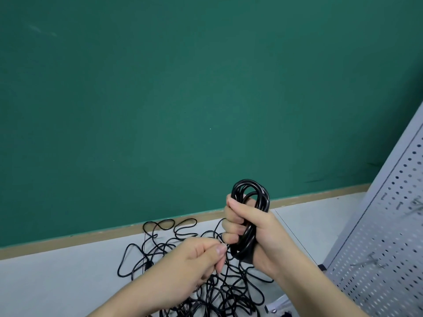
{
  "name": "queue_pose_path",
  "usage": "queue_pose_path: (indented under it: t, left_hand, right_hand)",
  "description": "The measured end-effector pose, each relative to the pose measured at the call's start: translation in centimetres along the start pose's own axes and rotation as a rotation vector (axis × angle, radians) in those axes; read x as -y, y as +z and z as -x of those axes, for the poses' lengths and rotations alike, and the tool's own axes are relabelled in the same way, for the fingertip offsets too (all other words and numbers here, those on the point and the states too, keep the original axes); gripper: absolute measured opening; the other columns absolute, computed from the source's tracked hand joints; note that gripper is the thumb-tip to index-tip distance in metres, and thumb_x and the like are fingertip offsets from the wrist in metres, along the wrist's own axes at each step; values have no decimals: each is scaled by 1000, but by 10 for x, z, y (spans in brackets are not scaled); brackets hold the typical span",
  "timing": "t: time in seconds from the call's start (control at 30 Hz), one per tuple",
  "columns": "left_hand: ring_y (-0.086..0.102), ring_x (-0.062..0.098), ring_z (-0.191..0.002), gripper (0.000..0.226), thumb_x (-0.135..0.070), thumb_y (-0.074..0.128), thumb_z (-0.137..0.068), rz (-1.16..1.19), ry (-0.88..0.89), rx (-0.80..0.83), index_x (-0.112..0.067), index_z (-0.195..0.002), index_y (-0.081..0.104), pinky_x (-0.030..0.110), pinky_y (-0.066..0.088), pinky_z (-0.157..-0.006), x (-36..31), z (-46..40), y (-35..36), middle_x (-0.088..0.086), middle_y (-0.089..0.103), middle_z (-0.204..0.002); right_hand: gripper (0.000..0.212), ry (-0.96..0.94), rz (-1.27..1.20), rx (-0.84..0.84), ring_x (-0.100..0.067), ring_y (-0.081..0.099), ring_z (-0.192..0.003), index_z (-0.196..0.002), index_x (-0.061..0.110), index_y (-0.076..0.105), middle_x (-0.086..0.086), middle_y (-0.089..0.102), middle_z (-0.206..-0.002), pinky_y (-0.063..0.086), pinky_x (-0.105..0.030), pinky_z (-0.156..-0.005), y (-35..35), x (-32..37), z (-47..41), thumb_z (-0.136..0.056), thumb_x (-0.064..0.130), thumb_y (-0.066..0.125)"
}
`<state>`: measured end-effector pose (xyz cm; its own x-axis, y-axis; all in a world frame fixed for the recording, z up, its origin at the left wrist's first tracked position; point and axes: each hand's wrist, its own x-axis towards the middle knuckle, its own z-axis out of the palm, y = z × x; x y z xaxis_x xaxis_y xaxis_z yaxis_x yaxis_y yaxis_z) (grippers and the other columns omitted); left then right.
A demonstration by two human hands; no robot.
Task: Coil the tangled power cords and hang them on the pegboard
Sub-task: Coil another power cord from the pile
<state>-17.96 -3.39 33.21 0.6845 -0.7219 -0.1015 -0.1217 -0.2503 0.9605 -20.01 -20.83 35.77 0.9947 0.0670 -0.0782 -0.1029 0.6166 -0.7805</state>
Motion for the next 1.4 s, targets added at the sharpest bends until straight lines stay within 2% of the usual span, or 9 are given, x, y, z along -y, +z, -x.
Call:
queue_pose_path:
  t: [0.3, 0.5, 0.7, 0.77, 0.9, 1.07, 1.17, 1.23, 1.4]
  left_hand:
    - [37, 7, -54, 43, -68, 45, -95, -638, 171, -219, -30, -78, 53, 32, 34, -55, 5, 12, -34, -10, 45, -59]
    - [53, 3, -61, 40, -76, 50, -86, -843, 354, -406, -41, -84, 69, 23, 38, -54, -6, 21, -58, -27, 59, -66]
    - [57, 2, -65, 43, -75, 48, -87, -902, 387, -371, -40, -87, 72, 30, 50, -60, -9, 25, -55, -23, 64, -69]
    - [55, -1, -65, 39, -71, 52, -88, -936, 421, -345, -37, -84, 72, 28, 50, -59, -12, 27, -54, -23, 64, -70]
    - [56, 2, -63, 27, -61, 69, -82, -758, 432, -213, -35, -79, 75, 25, 46, -58, -17, 30, -47, -23, 63, -68]
    - [40, 6, -52, 24, -36, 92, -72, -219, 95, 2, -29, -62, 71, 23, 33, -53, -5, 21, -41, -10, 55, -55]
    - [59, 0, -60, 30, -10, 73, -84, -137, 145, -41, -30, -61, 70, 21, 50, -62, -2, 13, -34, -11, 67, -62]
    - [58, 1, -54, 51, 5, 58, -97, -110, 145, -106, -28, -61, 70, 19, 49, -58, -2, 11, -30, -10, 64, -56]
    - [35, 9, -54, 37, -40, 44, -108, -503, 15, -272, -23, -76, 53, 34, 39, -58, 27, -1, -40, -9, 38, -60]
  right_hand:
    - [32, -140, 373, -210, -10, 43, -50, -70, 23, 57, 4, 46, -65, 42, -29, -54, -31, 22, -11, -76, 28, 88]
    - [52, 137, 920, 116, -7, 58, -70, -103, 16, 64, 11, 60, -71, 44, -28, -74, -31, 8, -3, -63, 34, 91]
    - [42, 303, 1185, 395, -1, 64, -85, -102, 33, 63, 16, 69, -91, 49, -21, -81, -6, -14, 3, -75, 17, 90]
    - [35, 325, 1335, 454, -6, 56, -80, -96, 24, 59, 11, 60, -87, 44, -23, -74, 3, -24, 4, -79, 16, 88]
    - [27, 487, 1531, 570, -12, 58, -85, -109, 10, 69, 2, 65, -94, 49, -25, -78, 17, -34, 8, -87, 22, 80]
    - [19, 438, 1363, 866, 2, 54, -65, -103, 9, 70, 4, 61, -81, 45, -8, -66, 32, -33, 22, -84, 7, 73]
    - [34, 310, 1056, 803, -5, 51, -67, -87, 29, 65, 8, 56, -75, 47, -25, -72, 33, -13, 24, -83, -5, 68]
    - [27, 277, 870, 717, -4, 51, -65, -97, 16, 60, 16, 55, -70, 48, -23, -67, 23, 0, 21, -83, -7, 64]
    - [24, 221, 631, 50, -12, 52, -53, -88, 11, 69, -1, 55, -65, 45, -26, -54, -31, 7, -12, -66, 5, 75]
